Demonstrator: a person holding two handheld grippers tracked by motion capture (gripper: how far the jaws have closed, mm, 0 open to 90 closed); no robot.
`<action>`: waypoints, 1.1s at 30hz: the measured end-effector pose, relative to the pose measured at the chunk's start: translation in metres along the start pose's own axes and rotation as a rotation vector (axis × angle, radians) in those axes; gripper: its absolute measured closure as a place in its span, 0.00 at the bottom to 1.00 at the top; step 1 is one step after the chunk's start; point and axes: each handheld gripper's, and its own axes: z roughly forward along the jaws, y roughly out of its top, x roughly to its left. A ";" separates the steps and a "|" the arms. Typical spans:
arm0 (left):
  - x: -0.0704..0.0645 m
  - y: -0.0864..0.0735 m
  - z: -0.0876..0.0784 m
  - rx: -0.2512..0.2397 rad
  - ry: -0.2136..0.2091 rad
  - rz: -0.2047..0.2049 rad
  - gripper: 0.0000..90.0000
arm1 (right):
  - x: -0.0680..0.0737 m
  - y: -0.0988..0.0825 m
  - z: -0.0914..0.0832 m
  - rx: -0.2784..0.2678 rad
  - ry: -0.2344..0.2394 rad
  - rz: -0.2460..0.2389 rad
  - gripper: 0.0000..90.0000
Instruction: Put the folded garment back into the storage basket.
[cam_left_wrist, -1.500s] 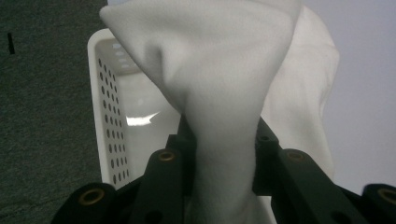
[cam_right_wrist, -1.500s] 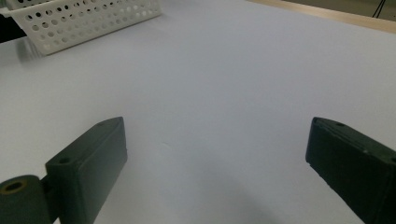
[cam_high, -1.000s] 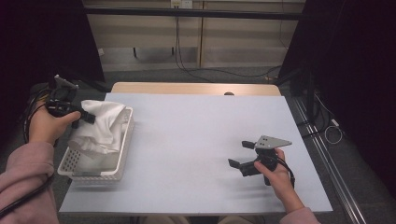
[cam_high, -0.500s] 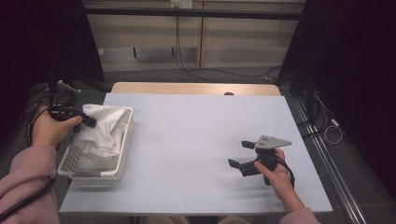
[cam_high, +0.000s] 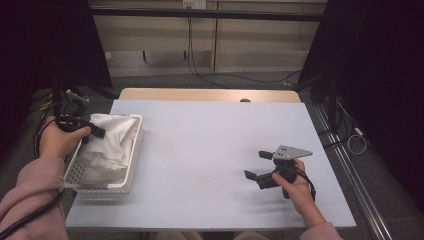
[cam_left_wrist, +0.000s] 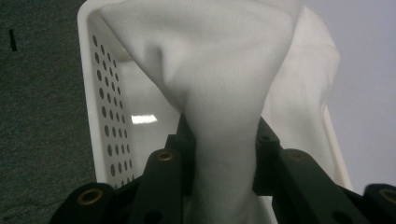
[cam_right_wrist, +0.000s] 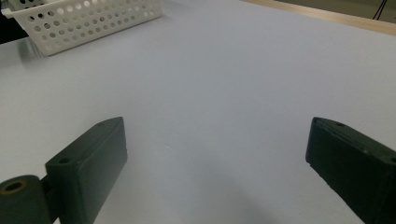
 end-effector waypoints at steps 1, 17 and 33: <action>-0.002 -0.001 0.002 -0.023 0.001 -0.032 0.79 | 0.000 0.000 0.000 0.000 0.000 0.001 0.06; 0.000 -0.005 0.013 -0.018 0.006 0.008 0.79 | 0.000 0.001 0.000 0.001 -0.001 0.002 0.06; -0.001 -0.013 0.024 -0.080 0.002 -0.051 0.78 | 0.001 0.001 -0.001 -0.001 -0.003 -0.001 0.06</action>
